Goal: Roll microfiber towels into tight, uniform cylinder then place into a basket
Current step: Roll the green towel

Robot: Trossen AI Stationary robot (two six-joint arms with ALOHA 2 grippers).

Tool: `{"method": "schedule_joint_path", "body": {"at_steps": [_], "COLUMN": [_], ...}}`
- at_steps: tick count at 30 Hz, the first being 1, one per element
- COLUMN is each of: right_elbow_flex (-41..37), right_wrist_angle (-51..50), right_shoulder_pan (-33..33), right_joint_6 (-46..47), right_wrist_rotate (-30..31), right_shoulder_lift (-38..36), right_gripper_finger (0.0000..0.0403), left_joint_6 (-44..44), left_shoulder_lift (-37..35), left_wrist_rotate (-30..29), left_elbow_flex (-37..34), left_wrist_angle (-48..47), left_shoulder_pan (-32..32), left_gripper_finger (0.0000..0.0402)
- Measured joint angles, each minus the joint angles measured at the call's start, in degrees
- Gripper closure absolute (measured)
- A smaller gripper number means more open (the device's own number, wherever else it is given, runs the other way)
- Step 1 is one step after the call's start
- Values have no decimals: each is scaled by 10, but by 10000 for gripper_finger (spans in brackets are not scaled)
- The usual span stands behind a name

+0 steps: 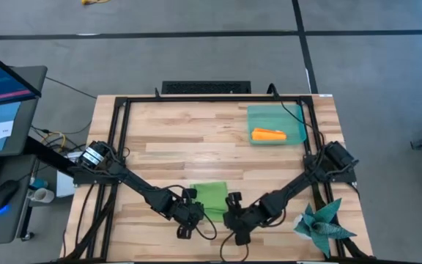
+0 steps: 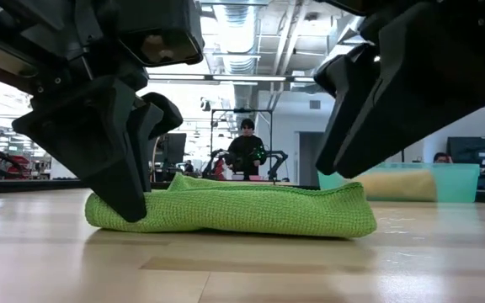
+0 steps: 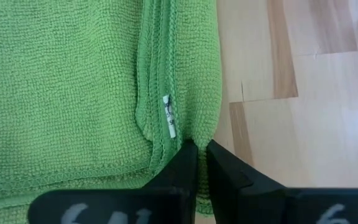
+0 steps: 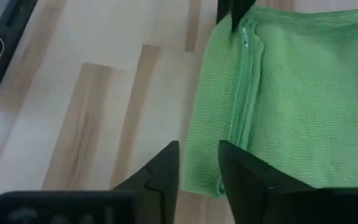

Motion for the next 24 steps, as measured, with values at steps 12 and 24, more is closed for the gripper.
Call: {"method": "schedule_joint_path", "body": {"at_steps": [12,24], "right_elbow_flex": [-29,-31], "right_wrist_angle": [8,15], "right_shoulder_pan": [-19,-30], "right_joint_6": [4,5], "right_wrist_rotate": [-45,-74], "right_shoulder_lift": [0,14], "right_gripper_finger": [196,225], "left_joint_6": [-15,-125], "left_shoulder_lift": [-1,-1], "left_wrist_rotate": [0,28], "left_elbow_flex": [1,2], "left_wrist_angle": [2,26], "left_shoulder_pan": [0,5], "left_gripper_finger": [388,388]}}
